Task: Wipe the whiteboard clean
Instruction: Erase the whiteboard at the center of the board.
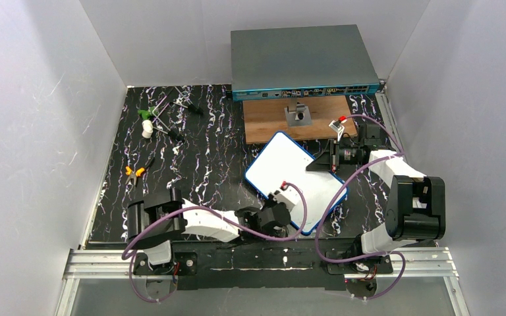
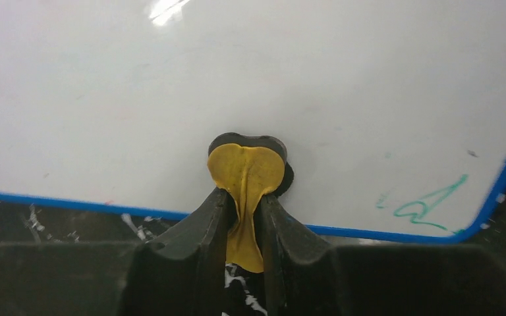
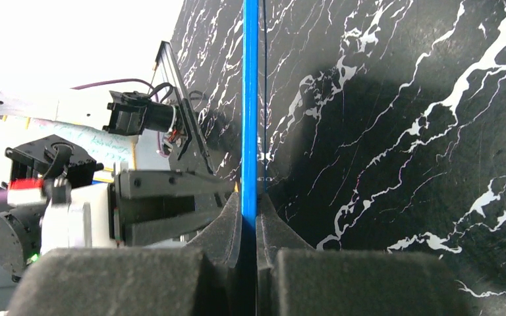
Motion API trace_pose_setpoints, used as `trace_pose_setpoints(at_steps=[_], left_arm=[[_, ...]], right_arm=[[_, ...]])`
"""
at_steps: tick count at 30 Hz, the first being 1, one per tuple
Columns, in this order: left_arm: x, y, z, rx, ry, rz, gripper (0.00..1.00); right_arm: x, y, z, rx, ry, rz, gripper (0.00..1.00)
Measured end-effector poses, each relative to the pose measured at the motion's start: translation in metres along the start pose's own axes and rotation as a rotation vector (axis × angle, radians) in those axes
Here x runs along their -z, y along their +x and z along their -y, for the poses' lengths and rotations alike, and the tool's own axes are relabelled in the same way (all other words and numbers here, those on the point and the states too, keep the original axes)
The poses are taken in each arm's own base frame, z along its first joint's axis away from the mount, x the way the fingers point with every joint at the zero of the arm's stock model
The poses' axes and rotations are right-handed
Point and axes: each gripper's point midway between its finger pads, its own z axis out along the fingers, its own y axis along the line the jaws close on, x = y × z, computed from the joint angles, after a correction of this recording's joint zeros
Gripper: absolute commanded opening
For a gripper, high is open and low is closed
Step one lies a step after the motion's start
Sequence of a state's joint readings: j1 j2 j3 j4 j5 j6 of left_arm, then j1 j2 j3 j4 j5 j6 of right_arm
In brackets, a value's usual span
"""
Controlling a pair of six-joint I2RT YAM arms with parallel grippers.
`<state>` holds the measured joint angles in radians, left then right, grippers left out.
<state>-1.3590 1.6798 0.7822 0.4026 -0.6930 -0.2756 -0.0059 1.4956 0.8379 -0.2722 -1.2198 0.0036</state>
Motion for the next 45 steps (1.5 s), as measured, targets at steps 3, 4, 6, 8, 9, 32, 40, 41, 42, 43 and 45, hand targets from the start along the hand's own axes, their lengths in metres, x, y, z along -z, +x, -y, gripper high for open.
trace_pose_setpoints(at_steps=[3, 4, 6, 8, 9, 32, 40, 41, 42, 43, 45], left_arm=[[0.005, -0.002, 0.028, -0.068, 0.116, 0.023, 0.00], [0.007, -0.002, 0.040, -0.086, 0.162, 0.027, 0.00], [0.009, -0.002, 0.061, -0.105, 0.242, 0.034, 0.00], [0.011, -0.003, 0.084, -0.110, 0.323, 0.039, 0.00], [0.012, -0.003, 0.091, -0.109, 0.350, 0.041, 0.00], [0.005, -0.006, 0.028, 0.068, 0.047, -0.004, 0.00], [0.023, -0.001, 0.084, -0.125, 0.267, 0.028, 0.00], [0.026, 0.000, 0.090, -0.137, 0.285, 0.030, 0.00], [0.028, 0.001, 0.099, -0.155, 0.314, 0.031, 0.00], [0.029, 0.001, 0.109, -0.171, 0.345, 0.033, 0.00], [0.029, -0.001, 0.125, -0.193, 0.389, 0.033, 0.00]], right_arm=[[0.000, 0.005, 0.002, -0.024, 0.006, -0.011, 0.01], [0.000, 0.006, 0.003, -0.029, 0.006, -0.015, 0.01], [0.000, 0.008, 0.004, -0.033, 0.006, -0.020, 0.01], [0.000, 0.010, 0.004, -0.032, 0.006, -0.024, 0.01], [0.000, 0.010, 0.004, -0.030, 0.005, -0.024, 0.01], [0.000, -0.001, -0.004, 0.024, -0.026, -0.017, 0.01], [0.001, 0.005, -0.004, -0.027, -0.019, -0.030, 0.01], [0.001, 0.005, -0.004, -0.030, -0.018, -0.029, 0.01], [0.002, 0.004, -0.004, -0.034, -0.017, -0.027, 0.01], [0.002, 0.004, -0.004, -0.035, -0.016, -0.024, 0.01], [0.003, 0.003, -0.003, -0.036, -0.015, -0.022, 0.01]])
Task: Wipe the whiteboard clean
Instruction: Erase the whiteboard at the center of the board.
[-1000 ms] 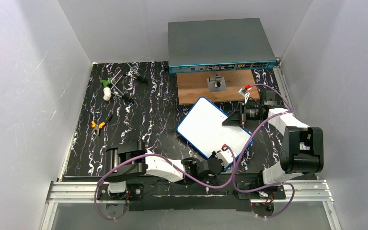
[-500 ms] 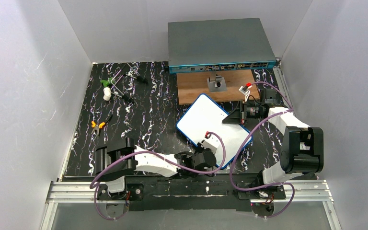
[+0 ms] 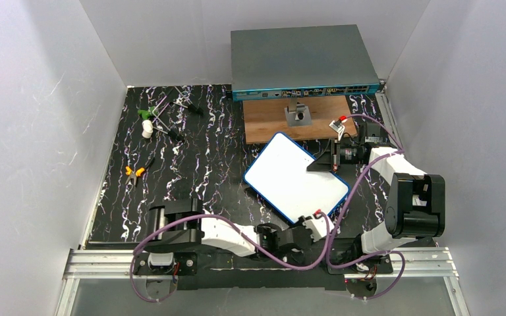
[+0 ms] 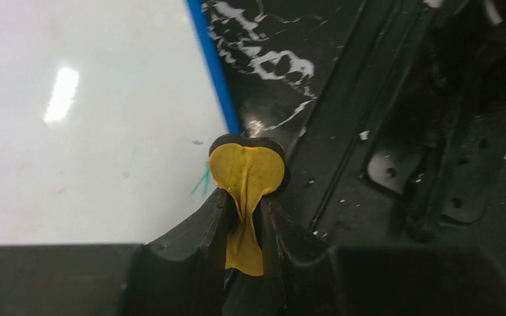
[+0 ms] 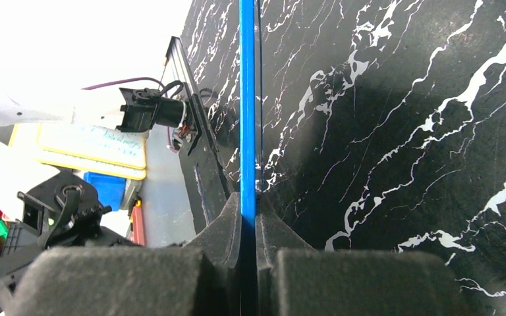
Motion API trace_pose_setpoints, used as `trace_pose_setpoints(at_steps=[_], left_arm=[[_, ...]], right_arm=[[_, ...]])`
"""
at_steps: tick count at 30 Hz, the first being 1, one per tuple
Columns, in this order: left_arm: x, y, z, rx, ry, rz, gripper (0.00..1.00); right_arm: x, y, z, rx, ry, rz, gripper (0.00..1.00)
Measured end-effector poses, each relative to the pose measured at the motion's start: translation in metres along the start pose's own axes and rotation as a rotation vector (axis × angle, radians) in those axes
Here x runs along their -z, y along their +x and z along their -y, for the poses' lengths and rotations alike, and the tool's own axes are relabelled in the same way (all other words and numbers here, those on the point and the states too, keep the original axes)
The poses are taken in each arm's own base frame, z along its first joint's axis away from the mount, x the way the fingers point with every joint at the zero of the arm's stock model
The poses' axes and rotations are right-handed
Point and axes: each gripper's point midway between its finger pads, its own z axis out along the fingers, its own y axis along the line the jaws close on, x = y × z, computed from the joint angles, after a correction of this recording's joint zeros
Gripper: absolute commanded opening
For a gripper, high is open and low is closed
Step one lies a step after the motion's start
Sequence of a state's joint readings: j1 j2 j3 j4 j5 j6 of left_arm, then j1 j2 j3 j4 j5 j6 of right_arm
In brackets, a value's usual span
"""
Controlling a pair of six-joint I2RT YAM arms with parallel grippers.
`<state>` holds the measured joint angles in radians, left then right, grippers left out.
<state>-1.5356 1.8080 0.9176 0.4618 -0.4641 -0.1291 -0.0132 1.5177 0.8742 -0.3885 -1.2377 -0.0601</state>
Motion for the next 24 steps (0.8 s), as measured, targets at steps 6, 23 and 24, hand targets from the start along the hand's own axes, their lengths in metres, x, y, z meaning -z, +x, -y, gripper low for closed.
trace_pose_setpoints(at_steps=[6, 23, 24], left_arm=[[-0.011, -0.008, 0.011, -0.004, -0.019, -0.028, 0.00], [0.009, 0.027, -0.082, 0.368, -0.320, -0.081, 0.00], [0.008, 0.026, -0.080, 0.357, -0.307, -0.077, 0.00]], right_arm=[[0.002, -0.002, 0.000, 0.007, -0.004, 0.010, 0.01], [0.004, -0.011, 0.005, 0.056, 0.006, 0.033, 0.01], [0.004, -0.011, 0.005, 0.054, 0.008, 0.033, 0.01]])
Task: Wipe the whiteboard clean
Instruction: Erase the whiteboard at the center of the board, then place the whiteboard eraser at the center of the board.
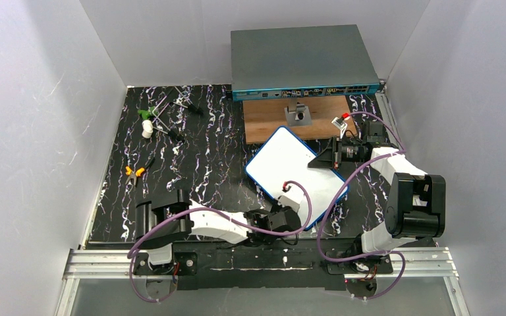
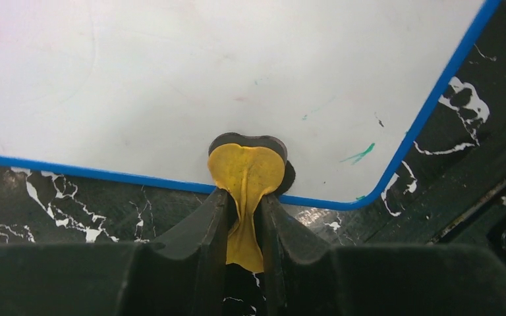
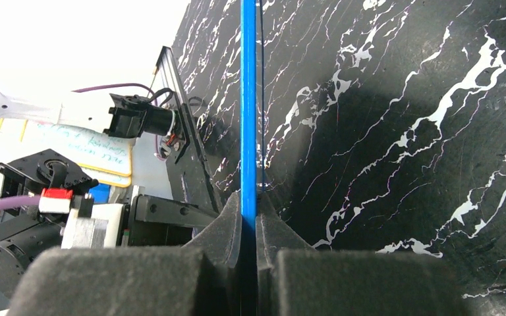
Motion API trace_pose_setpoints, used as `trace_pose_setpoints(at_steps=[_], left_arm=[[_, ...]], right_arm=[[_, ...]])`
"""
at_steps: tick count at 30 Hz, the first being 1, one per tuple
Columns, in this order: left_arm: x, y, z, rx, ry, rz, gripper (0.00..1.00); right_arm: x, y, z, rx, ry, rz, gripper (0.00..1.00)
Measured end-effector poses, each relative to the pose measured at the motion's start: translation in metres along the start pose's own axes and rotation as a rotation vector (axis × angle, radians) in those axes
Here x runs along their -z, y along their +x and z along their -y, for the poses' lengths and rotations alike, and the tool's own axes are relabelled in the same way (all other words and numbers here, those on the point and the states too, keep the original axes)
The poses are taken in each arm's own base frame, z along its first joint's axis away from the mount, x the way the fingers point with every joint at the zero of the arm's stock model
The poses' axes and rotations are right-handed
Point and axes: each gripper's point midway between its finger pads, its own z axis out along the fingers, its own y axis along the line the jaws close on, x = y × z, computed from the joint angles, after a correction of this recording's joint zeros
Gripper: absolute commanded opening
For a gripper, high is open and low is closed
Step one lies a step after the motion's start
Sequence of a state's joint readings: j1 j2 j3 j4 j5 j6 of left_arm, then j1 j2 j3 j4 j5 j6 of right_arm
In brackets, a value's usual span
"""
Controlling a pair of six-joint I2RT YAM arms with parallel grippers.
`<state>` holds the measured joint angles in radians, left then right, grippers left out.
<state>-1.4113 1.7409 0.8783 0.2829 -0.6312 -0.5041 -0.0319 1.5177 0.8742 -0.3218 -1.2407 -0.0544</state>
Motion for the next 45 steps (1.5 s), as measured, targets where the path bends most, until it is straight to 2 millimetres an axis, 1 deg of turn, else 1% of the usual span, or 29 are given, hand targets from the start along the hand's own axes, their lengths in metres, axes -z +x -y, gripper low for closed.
trace_pose_setpoints(at_steps=[3, 6, 10, 12, 13, 20, 27, 29, 30, 33, 35, 36, 37, 40, 45], left_arm=[[0.002, 0.000, 0.012, -0.063, 0.049, 0.008, 0.00], [0.003, -0.003, 0.035, -0.142, 0.114, 0.021, 0.00], [-0.001, -0.017, 0.073, -0.208, 0.190, 0.048, 0.00], [-0.003, -0.025, 0.082, -0.224, 0.199, 0.063, 0.00], [-0.004, -0.028, 0.084, -0.229, 0.193, 0.066, 0.00], [-0.012, -0.034, 0.070, -0.196, 0.126, 0.032, 0.00], [-0.013, -0.033, 0.065, -0.116, 0.113, 0.016, 0.00], [-0.012, -0.033, 0.054, -0.075, 0.084, 0.006, 0.00], [-0.013, -0.033, 0.045, -0.051, 0.062, 0.002, 0.00], [-0.012, -0.038, 0.010, 0.018, -0.026, -0.003, 0.00], [-0.013, -0.042, -0.004, 0.049, -0.067, 0.003, 0.00], [-0.015, -0.041, -0.006, 0.075, -0.062, 0.011, 0.00], [-0.015, -0.041, -0.006, 0.075, -0.061, 0.012, 0.00], [-0.016, -0.039, 0.005, 0.052, 0.002, 0.015, 0.00], [-0.014, -0.036, 0.037, -0.021, 0.154, 0.002, 0.00]], right_arm=[[0.000, 0.001, 0.000, -0.008, 0.004, -0.001, 0.01], [0.000, 0.002, 0.000, -0.020, 0.005, -0.005, 0.01], [0.000, 0.003, -0.001, -0.025, 0.002, -0.005, 0.01], [0.000, 0.003, -0.002, -0.028, -0.004, -0.006, 0.01], [0.000, 0.003, -0.002, -0.027, -0.006, -0.005, 0.01], [0.000, 0.000, -0.002, -0.005, -0.012, 0.001, 0.01], [0.000, -0.001, -0.002, 0.004, -0.012, 0.003, 0.01], [0.000, -0.001, -0.002, 0.004, -0.012, 0.003, 0.01], [0.000, -0.001, -0.002, 0.004, -0.011, 0.003, 0.01], [0.000, -0.001, 0.000, 0.004, -0.003, 0.003, 0.01], [0.000, -0.001, 0.000, 0.002, -0.001, 0.003, 0.01], [0.001, -0.001, 0.002, -0.002, 0.008, 0.003, 0.01], [0.001, -0.001, 0.002, -0.002, 0.008, 0.003, 0.01], [0.001, 0.000, 0.004, -0.010, 0.019, 0.002, 0.01], [0.002, 0.003, 0.008, -0.037, 0.035, -0.003, 0.01]])
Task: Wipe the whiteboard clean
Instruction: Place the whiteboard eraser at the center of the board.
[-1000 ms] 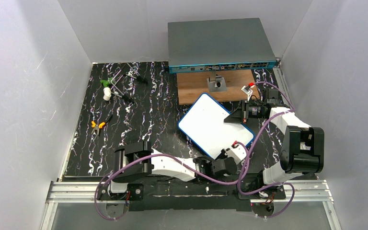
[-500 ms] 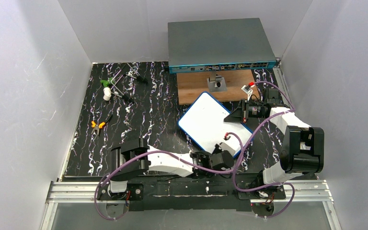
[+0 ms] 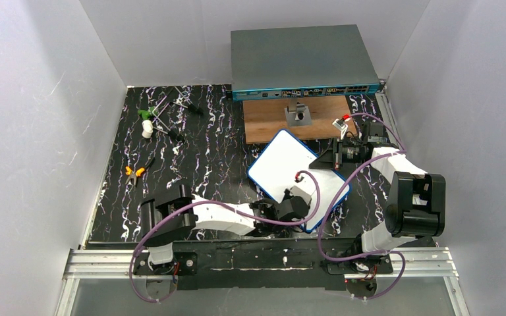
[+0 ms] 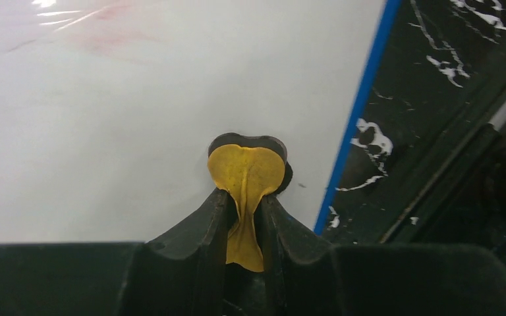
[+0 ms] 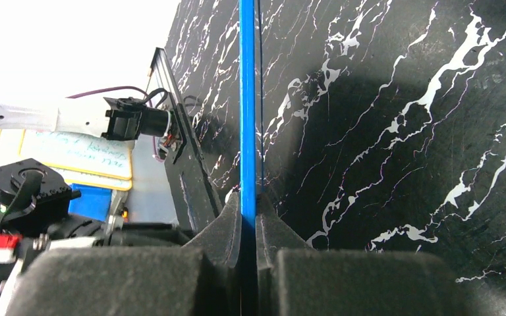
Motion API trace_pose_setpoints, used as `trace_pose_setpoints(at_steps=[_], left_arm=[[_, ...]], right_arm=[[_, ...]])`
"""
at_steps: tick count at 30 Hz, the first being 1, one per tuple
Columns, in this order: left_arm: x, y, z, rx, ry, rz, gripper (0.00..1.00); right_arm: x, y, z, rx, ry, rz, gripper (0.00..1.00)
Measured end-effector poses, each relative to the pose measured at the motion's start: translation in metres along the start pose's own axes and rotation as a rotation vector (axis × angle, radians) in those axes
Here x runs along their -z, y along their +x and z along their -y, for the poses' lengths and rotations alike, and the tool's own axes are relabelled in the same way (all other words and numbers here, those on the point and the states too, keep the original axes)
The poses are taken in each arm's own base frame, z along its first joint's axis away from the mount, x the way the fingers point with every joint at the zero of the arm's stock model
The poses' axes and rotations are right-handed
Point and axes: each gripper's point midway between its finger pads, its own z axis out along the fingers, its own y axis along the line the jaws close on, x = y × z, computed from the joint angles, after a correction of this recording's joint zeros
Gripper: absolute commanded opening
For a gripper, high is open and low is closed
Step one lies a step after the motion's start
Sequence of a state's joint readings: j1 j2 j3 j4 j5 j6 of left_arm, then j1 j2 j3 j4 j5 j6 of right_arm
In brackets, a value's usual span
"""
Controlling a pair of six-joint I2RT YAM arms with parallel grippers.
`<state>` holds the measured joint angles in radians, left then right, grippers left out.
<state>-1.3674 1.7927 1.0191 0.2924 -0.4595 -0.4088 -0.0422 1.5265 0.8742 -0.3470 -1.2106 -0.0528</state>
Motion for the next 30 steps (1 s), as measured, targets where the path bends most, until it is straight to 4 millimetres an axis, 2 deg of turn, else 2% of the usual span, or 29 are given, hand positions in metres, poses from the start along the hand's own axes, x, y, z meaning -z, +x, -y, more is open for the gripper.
trace_pose_setpoints(at_steps=[2, 5, 8, 12, 14, 19, 21, 25, 30], left_arm=[[-0.002, 0.001, 0.015, -0.018, 0.054, -0.002, 0.00], [-0.002, 0.001, 0.021, -0.030, 0.072, 0.002, 0.00], [-0.002, -0.001, 0.016, -0.011, 0.037, 0.010, 0.00], [0.003, -0.004, -0.004, 0.081, -0.054, 0.020, 0.00], [0.011, -0.003, -0.031, 0.143, -0.127, 0.031, 0.00], [0.040, 0.008, -0.123, 0.287, -0.339, 0.056, 0.00], [0.051, 0.015, -0.154, 0.329, -0.409, 0.060, 0.00], [0.072, 0.031, -0.201, 0.374, -0.509, 0.050, 0.00], [0.099, 0.046, -0.236, 0.416, -0.552, 0.034, 0.00]], right_arm=[[0.000, 0.000, 0.000, -0.001, 0.000, -0.001, 0.01], [0.000, 0.001, -0.001, -0.006, -0.005, -0.003, 0.01], [0.000, 0.001, -0.001, -0.007, -0.005, -0.003, 0.01], [0.000, 0.001, -0.003, -0.009, -0.012, -0.003, 0.01], [0.000, 0.003, -0.004, -0.018, -0.017, -0.006, 0.01], [0.001, 0.008, -0.007, -0.068, -0.021, -0.020, 0.01], [0.001, 0.012, -0.008, -0.094, -0.020, -0.027, 0.01], [0.002, 0.017, -0.013, -0.138, -0.024, -0.043, 0.01], [0.004, 0.018, -0.020, -0.148, -0.031, -0.064, 0.01]])
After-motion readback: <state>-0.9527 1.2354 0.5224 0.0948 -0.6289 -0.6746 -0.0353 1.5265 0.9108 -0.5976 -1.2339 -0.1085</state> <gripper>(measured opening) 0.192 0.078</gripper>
